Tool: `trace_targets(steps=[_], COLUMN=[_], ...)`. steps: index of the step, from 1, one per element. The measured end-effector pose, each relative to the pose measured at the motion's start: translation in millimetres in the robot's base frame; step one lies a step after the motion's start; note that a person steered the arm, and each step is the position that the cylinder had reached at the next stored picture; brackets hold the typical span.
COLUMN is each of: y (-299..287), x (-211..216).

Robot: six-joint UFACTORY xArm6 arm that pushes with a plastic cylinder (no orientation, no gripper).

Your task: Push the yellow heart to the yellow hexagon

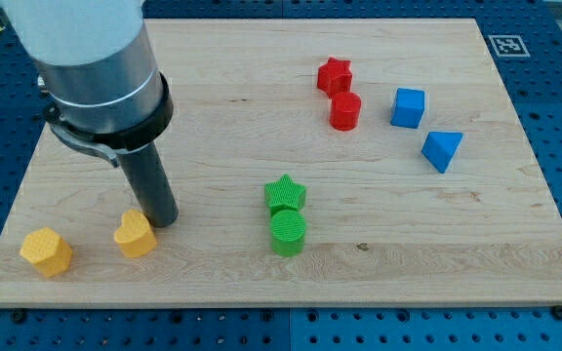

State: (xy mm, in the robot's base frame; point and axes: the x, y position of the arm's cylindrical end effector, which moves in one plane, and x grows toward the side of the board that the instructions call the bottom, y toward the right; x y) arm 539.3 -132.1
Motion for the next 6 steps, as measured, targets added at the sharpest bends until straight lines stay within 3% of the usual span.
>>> trace_targets(steps=[6], y=[-15], x=[23])
